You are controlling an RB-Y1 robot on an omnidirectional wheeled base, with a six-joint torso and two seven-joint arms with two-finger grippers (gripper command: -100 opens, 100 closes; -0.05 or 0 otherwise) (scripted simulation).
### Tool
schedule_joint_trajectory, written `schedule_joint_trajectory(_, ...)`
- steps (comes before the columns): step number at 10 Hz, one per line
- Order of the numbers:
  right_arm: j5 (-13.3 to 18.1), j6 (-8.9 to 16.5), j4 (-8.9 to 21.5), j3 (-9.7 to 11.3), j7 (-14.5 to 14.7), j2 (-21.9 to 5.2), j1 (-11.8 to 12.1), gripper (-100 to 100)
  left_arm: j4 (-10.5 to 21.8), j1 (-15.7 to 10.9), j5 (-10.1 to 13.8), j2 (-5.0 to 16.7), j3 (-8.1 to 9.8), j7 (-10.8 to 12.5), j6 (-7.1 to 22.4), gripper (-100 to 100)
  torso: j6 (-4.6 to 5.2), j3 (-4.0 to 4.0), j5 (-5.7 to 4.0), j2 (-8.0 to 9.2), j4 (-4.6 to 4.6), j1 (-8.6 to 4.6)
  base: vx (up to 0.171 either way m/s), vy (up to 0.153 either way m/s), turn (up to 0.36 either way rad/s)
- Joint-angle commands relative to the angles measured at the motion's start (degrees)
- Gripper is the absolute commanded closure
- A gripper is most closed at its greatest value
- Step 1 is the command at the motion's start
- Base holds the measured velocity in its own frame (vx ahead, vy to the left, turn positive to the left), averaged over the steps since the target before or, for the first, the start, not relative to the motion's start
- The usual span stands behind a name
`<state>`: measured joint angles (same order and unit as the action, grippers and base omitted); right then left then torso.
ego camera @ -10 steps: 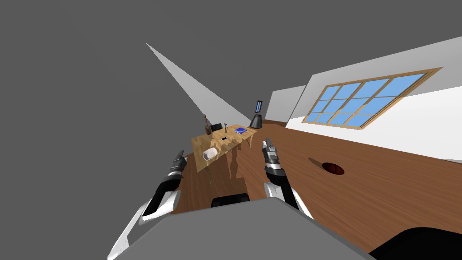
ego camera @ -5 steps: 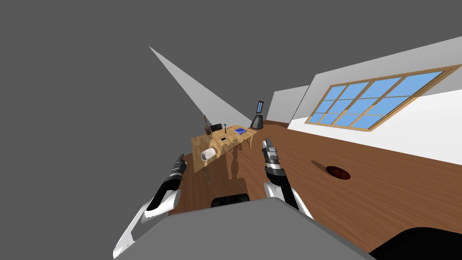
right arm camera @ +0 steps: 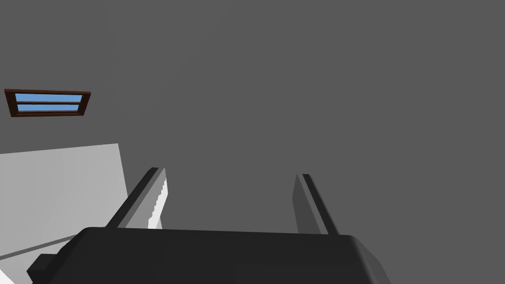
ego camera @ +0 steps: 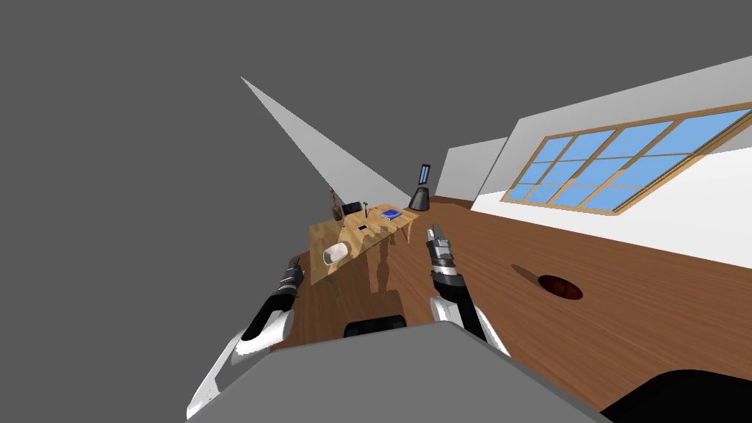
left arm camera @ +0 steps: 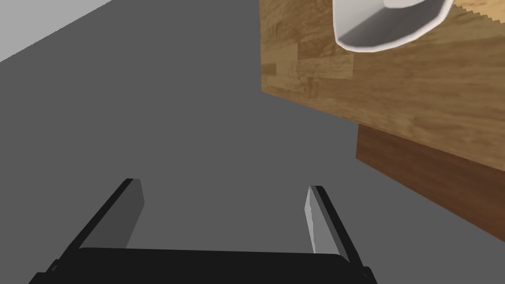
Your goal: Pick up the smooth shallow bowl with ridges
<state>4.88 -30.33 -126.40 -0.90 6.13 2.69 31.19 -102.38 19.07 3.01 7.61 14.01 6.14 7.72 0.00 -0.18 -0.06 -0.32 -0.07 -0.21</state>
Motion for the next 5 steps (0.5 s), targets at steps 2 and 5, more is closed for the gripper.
schedule_joint_trajectory(2,0.00,0.00,0.00,0.00,0.00,0.00,0.00,0,3.31,-1.36,1.51,-0.26,0.44,-0.11,4.46,-100,0.01,-0.06,-0.01,-0.11,-0.02,-0.07,0.118,-0.098,0.049)
schedule_joint_trajectory(5,0.00,0.00,0.00,0.00,0.00,0.00,0.00,0,5.57,-1.93,2.88,-0.49,0.55,-0.24,8.12,-100,0.01,-0.09,-0.01,-0.16,-0.03,-0.01,0.118,-0.074,0.037)
